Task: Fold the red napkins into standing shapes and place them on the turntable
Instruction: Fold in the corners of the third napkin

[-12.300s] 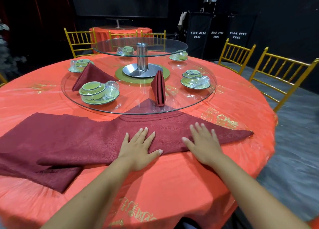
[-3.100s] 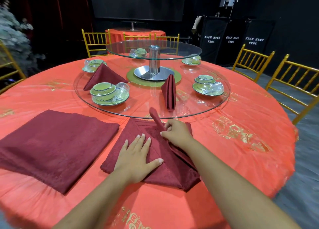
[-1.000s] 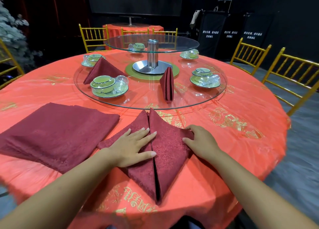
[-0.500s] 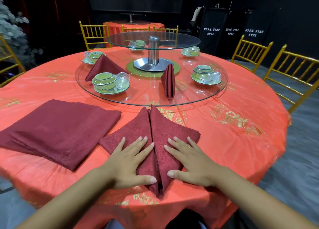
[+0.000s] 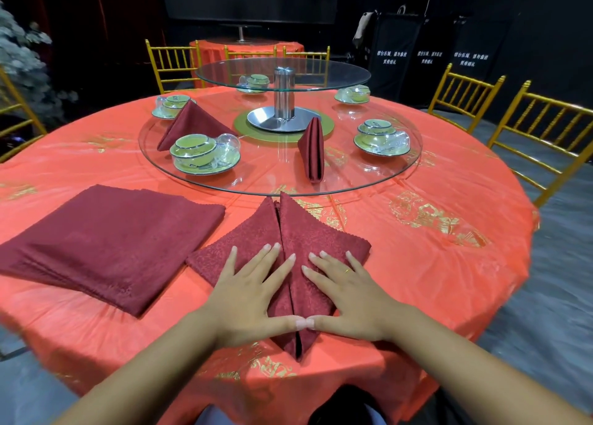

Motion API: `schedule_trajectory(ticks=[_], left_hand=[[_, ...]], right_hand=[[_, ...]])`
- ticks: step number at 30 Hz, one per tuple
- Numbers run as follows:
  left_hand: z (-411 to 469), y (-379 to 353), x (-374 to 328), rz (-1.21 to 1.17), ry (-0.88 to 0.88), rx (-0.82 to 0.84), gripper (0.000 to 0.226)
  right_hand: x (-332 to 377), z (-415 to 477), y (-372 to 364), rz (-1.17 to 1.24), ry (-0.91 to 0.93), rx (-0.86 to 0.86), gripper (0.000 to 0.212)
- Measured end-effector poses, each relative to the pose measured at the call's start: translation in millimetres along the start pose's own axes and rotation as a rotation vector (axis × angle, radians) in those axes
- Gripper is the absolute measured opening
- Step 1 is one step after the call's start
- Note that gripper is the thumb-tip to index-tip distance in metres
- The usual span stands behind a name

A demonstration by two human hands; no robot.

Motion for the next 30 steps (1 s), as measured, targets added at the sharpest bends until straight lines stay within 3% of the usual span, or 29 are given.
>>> schedule_trajectory(ticks=[10,15,20,25,30], left_hand=[[-0.8,-18.5,-18.4,0.029,-0.079,0.073,0.125],[-0.7,-17.8,-19.5,0.037,-0.078,0.080,0.127],[-0.7,-17.8,-19.2,0.031,-0.081,0.078,0.126],[-0.4,-17.9,-19.7,0.032,-0.079,0.061,0.130],[-0.9,-16.8,-20.7,0.037,-0.085,0.052,0.129]], right_hand=[[-9.8,0.2,-3.2,0.038,0.003,0.038,0.089],[-62.7,8.1,-0.9,0.013,-0.134,0.050,0.095],[-108.3,20.0,4.4,-0.075,-0.290,0.047,0.069],[-61.3,55.0,23.2,0.170,-0.089,-0.161,0.048],[-19.2,85.5,10.2,0.183,0.069,-0.053,0.044]])
Point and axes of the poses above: each hand's wrist, its own z-axis towards the middle knuckle, its own y-axis out of the back of the hand, x = y × z, the point moved 6 cm from there along z, towards the middle knuckle, and after that the axes turned 14 degrees about -x, right-handed, at the moved point
